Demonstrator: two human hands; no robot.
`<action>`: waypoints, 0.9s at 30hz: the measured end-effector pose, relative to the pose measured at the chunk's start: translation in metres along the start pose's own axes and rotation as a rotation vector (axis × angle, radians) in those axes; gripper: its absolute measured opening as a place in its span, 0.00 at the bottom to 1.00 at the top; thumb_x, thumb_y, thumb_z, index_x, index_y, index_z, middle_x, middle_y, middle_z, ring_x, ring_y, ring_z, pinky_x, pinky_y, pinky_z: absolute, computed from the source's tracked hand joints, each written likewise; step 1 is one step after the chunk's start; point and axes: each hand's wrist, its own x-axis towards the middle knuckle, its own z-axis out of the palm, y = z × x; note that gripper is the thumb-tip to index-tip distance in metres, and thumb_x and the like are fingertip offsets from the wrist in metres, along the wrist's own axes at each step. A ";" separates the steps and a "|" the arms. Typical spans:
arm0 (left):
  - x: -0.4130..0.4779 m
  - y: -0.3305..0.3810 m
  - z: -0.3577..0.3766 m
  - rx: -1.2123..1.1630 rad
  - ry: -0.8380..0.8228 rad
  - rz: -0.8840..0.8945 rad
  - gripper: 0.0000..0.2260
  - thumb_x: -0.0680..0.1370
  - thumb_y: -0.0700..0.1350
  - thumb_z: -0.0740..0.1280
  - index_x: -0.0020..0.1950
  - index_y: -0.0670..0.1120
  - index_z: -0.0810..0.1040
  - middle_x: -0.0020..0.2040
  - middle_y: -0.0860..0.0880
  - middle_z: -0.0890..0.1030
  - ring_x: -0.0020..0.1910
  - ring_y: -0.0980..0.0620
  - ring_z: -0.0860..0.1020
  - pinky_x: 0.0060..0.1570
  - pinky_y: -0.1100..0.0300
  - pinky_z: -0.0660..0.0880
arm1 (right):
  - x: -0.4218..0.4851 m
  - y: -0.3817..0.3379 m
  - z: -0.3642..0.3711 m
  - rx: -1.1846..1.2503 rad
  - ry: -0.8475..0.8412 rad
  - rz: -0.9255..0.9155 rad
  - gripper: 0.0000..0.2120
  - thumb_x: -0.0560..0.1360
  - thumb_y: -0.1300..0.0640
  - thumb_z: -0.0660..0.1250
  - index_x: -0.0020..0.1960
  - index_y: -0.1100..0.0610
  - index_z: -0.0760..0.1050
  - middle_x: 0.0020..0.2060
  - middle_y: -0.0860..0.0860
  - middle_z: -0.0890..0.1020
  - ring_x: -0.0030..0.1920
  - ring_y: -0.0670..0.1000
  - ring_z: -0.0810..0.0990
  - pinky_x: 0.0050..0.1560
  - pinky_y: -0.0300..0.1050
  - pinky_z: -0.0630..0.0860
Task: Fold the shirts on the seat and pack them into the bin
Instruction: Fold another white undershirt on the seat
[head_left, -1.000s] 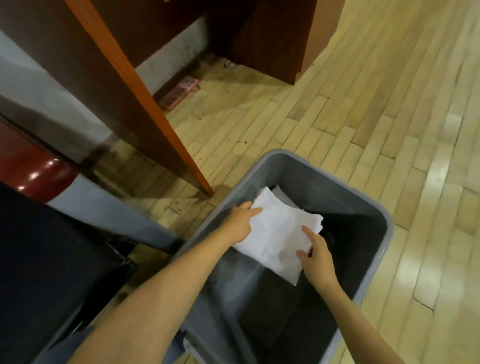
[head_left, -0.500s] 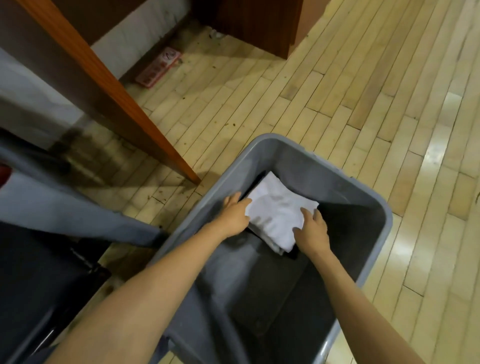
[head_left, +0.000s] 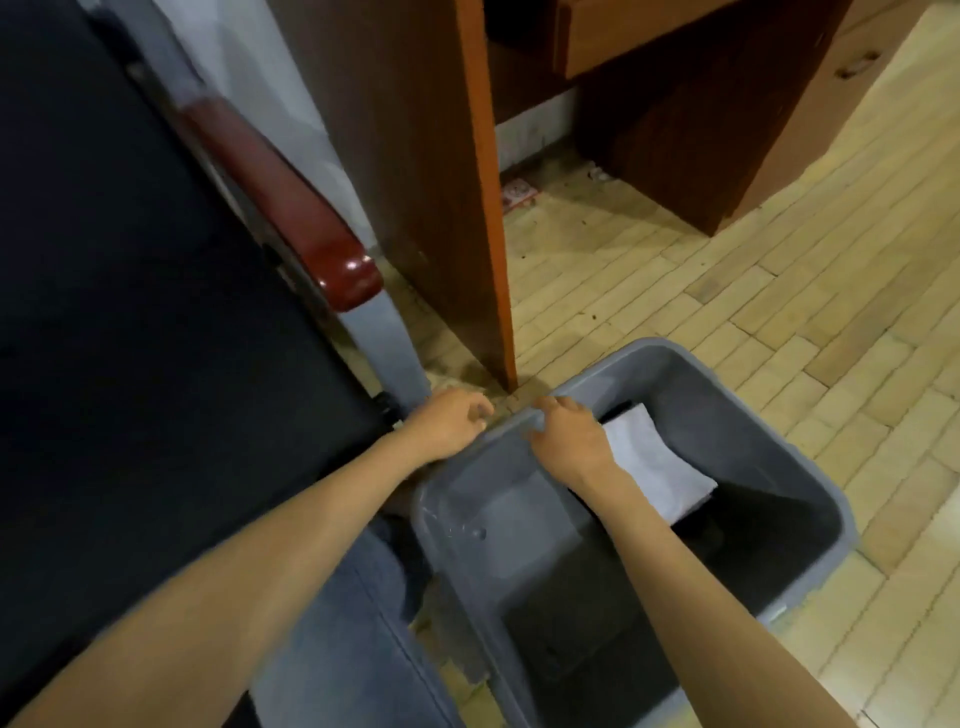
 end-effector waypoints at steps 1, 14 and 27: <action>-0.015 -0.012 -0.014 -0.009 0.060 -0.034 0.13 0.81 0.43 0.60 0.64 0.48 0.75 0.64 0.48 0.76 0.62 0.47 0.74 0.61 0.51 0.72 | -0.004 -0.021 -0.005 -0.050 0.005 -0.057 0.20 0.79 0.56 0.59 0.70 0.56 0.67 0.68 0.57 0.70 0.68 0.60 0.67 0.66 0.54 0.67; -0.276 -0.249 -0.136 -0.320 0.674 -0.528 0.13 0.79 0.45 0.65 0.63 0.47 0.76 0.62 0.47 0.76 0.59 0.48 0.75 0.53 0.60 0.71 | -0.062 -0.356 0.026 -0.385 -0.071 -0.847 0.22 0.80 0.53 0.61 0.72 0.54 0.64 0.67 0.55 0.71 0.65 0.57 0.71 0.63 0.52 0.69; -0.431 -0.484 -0.126 -0.285 1.022 -0.955 0.27 0.77 0.45 0.67 0.73 0.43 0.61 0.74 0.39 0.55 0.73 0.40 0.53 0.68 0.48 0.60 | -0.105 -0.596 0.201 -0.410 -0.260 -1.093 0.28 0.79 0.53 0.63 0.76 0.52 0.56 0.71 0.55 0.64 0.70 0.58 0.63 0.66 0.56 0.68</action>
